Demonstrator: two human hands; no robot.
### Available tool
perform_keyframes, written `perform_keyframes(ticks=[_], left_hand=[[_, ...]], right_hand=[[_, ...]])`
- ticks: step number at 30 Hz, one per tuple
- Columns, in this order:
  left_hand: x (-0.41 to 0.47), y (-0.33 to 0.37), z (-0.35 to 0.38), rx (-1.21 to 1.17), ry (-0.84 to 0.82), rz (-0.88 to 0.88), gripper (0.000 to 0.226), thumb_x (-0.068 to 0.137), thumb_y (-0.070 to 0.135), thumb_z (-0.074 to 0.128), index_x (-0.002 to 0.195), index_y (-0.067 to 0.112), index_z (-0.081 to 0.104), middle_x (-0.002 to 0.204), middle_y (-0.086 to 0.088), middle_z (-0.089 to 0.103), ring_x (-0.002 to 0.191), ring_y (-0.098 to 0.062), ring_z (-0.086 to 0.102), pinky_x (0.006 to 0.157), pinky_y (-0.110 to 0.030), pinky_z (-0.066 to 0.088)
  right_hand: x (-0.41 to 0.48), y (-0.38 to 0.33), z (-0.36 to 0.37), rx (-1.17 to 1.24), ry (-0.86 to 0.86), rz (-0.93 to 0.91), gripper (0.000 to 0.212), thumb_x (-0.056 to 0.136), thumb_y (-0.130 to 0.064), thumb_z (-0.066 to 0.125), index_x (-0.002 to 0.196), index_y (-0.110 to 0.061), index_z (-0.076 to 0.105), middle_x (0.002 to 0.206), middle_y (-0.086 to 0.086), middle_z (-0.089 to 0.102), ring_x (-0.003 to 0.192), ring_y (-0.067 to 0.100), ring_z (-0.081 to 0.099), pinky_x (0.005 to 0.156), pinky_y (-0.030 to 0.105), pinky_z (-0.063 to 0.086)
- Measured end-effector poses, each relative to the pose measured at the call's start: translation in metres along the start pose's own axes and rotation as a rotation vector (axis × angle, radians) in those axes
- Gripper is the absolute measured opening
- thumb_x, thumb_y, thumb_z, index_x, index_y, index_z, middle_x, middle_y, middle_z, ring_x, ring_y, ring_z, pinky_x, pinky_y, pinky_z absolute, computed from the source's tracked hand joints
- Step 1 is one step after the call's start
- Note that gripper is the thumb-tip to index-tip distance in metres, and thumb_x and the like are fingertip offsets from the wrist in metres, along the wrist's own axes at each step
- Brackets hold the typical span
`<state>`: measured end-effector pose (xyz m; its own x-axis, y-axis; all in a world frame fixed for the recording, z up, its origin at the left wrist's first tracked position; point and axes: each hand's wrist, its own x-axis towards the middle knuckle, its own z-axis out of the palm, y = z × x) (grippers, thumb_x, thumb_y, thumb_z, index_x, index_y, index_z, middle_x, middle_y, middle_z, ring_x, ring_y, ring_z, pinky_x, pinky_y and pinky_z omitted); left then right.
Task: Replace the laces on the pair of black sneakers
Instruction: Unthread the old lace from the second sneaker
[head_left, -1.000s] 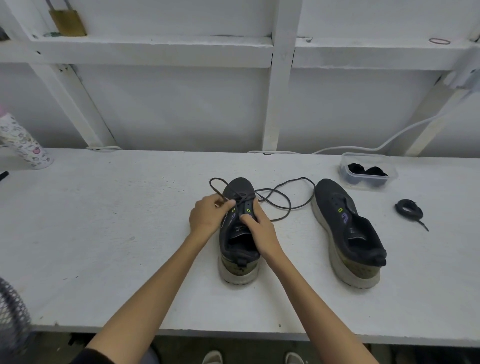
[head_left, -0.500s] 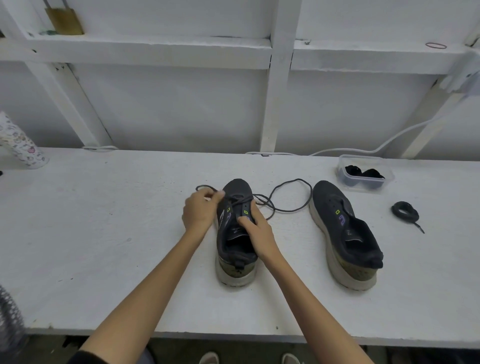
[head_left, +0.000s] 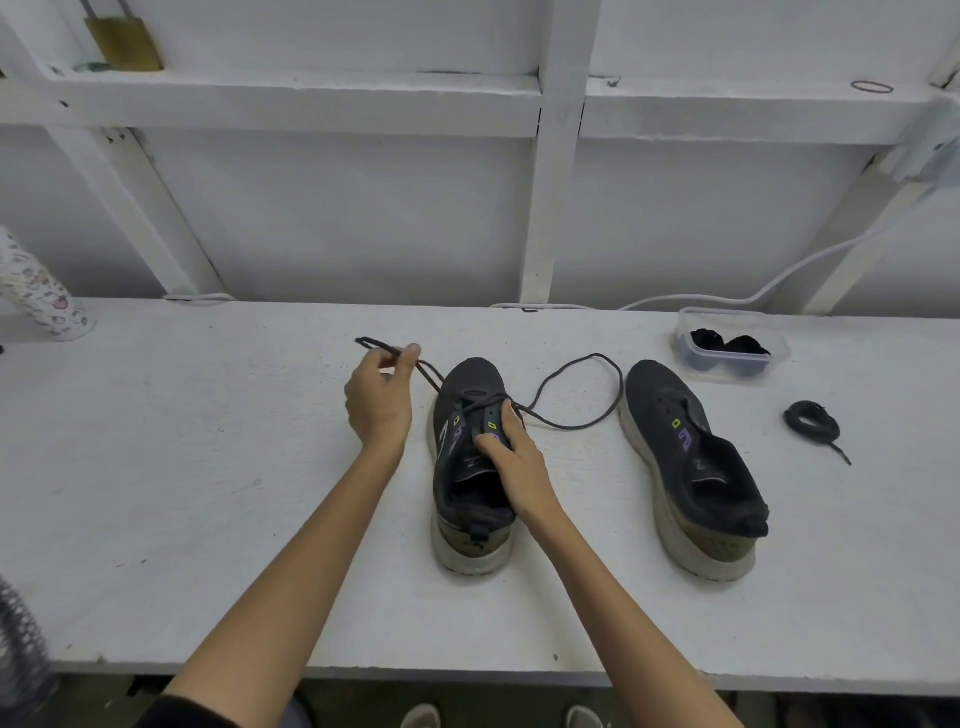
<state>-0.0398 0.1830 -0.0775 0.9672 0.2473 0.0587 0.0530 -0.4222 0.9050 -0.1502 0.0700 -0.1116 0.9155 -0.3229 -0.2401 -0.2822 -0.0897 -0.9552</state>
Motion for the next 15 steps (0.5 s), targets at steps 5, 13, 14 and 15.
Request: perform_keyframes(ticks=[5, 13, 14, 15], left_hand=[[-0.014, -0.031, 0.008, 0.218, -0.463, 0.013, 0.041, 0.081, 0.061, 0.065, 0.092, 0.022, 0.066, 0.096, 0.005, 0.068, 0.093, -0.017, 0.062, 0.083, -0.034, 0.048], [0.018, -0.002, -0.011, 0.086, -0.158, 0.038, 0.036, 0.094, 0.053, 0.052, 0.083, 0.020, 0.061, 0.092, 0.002, 0.067, 0.088, -0.024, 0.062, 0.076, -0.034, 0.043], [0.017, -0.002, -0.011, 0.146, -0.246, 0.035, 0.041, 0.091, 0.058, 0.053, 0.077, 0.021, 0.062, 0.087, 0.002, 0.068, 0.086, -0.025, 0.063, 0.078, -0.036, 0.047], [0.013, -0.006, -0.009, 0.203, -0.339, 0.022, 0.047, 0.087, 0.064, 0.054, 0.072, 0.020, 0.064, 0.082, 0.003, 0.069, 0.084, -0.025, 0.065, 0.079, -0.037, 0.049]], right_hand=[[0.000, -0.001, 0.000, -0.019, 0.009, -0.006, 0.077, 0.080, -0.046, 0.051, 0.152, -0.032, 0.031, 0.151, -0.007, 0.043, 0.134, 0.013, 0.044, 0.114, 0.039, 0.035], [-0.001, -0.001, 0.001, -0.013, 0.015, 0.010, 0.081, 0.078, -0.046, 0.053, 0.154, -0.030, 0.029, 0.154, -0.008, 0.039, 0.140, 0.014, 0.038, 0.117, 0.041, 0.032], [-0.002, -0.002, 0.001, -0.017, 0.014, 0.011, 0.081, 0.078, -0.047, 0.053, 0.153, -0.031, 0.029, 0.154, -0.008, 0.039, 0.140, 0.014, 0.038, 0.117, 0.042, 0.032], [-0.001, -0.001, 0.001, -0.019, 0.013, 0.010, 0.081, 0.077, -0.048, 0.053, 0.153, -0.032, 0.030, 0.153, -0.008, 0.041, 0.139, 0.014, 0.040, 0.116, 0.042, 0.033]])
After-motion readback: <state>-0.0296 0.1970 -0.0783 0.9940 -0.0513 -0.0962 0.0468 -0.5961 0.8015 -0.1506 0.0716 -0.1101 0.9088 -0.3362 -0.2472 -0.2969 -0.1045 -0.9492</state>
